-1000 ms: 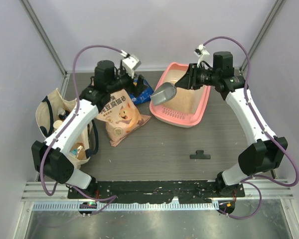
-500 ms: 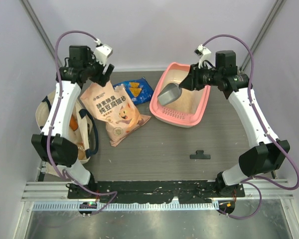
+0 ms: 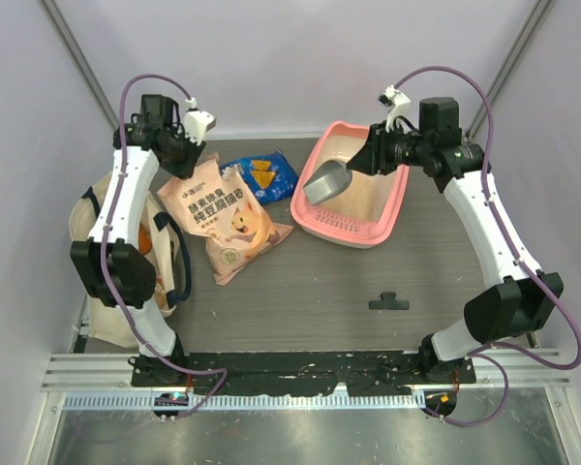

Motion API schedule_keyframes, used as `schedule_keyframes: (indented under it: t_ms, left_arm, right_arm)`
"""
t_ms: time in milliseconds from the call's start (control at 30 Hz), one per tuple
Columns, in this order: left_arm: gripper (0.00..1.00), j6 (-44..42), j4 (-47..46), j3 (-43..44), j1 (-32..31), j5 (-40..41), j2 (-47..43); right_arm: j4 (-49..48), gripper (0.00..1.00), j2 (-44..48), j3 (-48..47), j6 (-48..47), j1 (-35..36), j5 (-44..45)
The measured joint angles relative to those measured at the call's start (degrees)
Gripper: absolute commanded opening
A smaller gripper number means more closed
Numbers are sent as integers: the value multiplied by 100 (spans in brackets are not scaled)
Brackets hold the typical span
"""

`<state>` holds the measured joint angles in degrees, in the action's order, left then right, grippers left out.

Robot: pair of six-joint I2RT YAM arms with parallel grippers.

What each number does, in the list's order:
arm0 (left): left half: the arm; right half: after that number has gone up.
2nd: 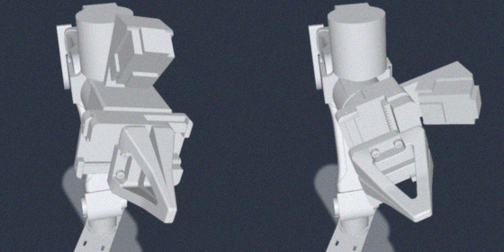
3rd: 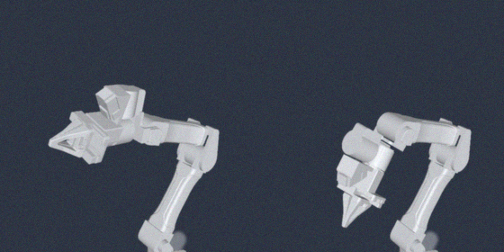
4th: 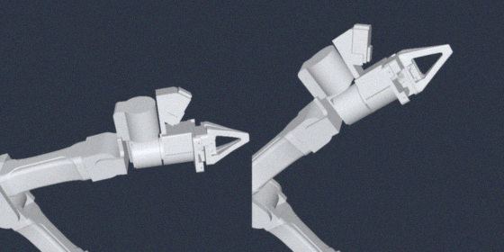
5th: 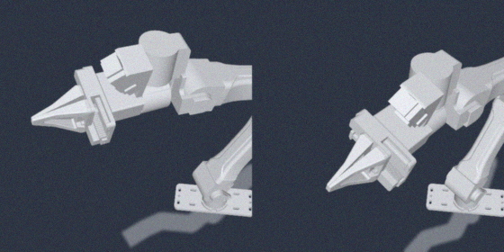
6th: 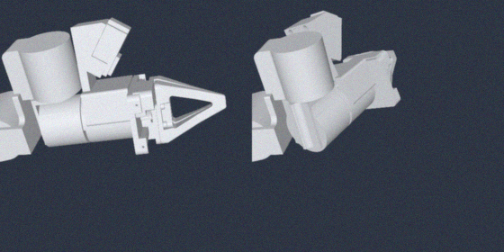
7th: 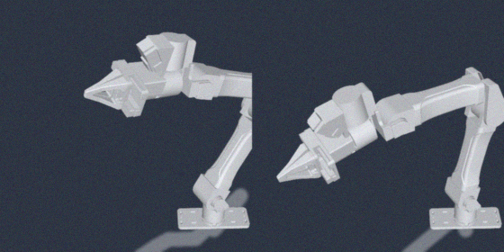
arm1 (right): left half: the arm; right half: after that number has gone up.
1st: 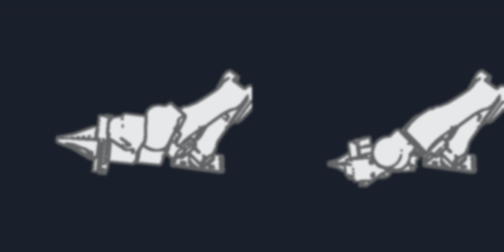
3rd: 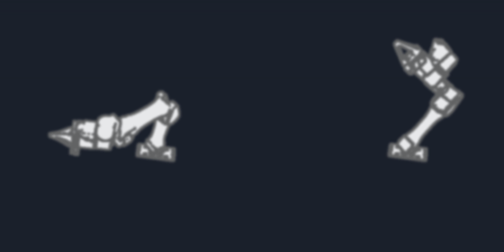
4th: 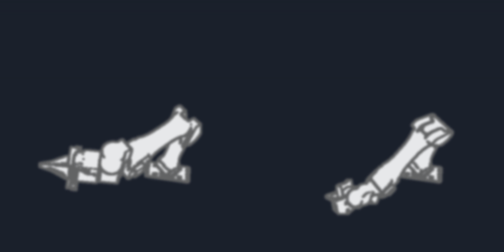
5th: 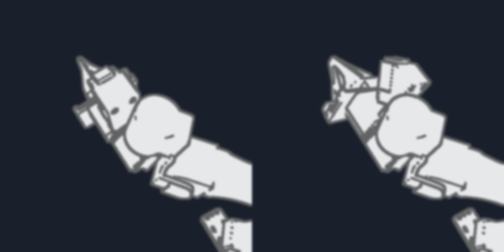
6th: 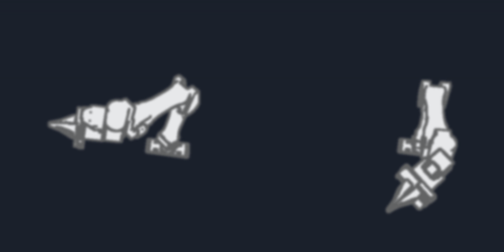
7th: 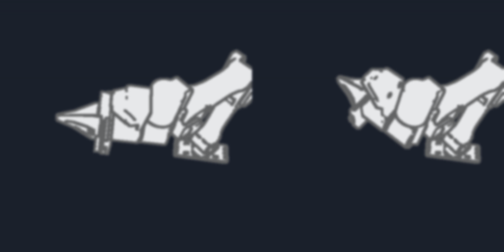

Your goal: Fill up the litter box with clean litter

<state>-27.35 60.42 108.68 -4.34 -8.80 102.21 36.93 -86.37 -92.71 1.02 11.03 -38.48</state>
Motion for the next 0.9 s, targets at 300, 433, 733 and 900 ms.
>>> schedule_keyframes:
  t_ms: [300, 433, 733, 900]
  left_arm:
    - [0, 111, 286, 122, -81, -452, -166]
    - [0, 352, 205, -52, -275, -643, -479]
    - [0, 876, 39, -188, -966, -1226, -1180]
    - [0, 977, -85, -437, -1176, -1338, -1510]
  right_arm:
    - [42, 2, -234, -929, 55, 304, 264]
    - [35, 2, -354, -1451, 52, 680, 380]
    - [35, 2, -927, -2061, 107, 1585, 807]
    - [254, 2, -1416, -2549, 219, 1781, 1137]
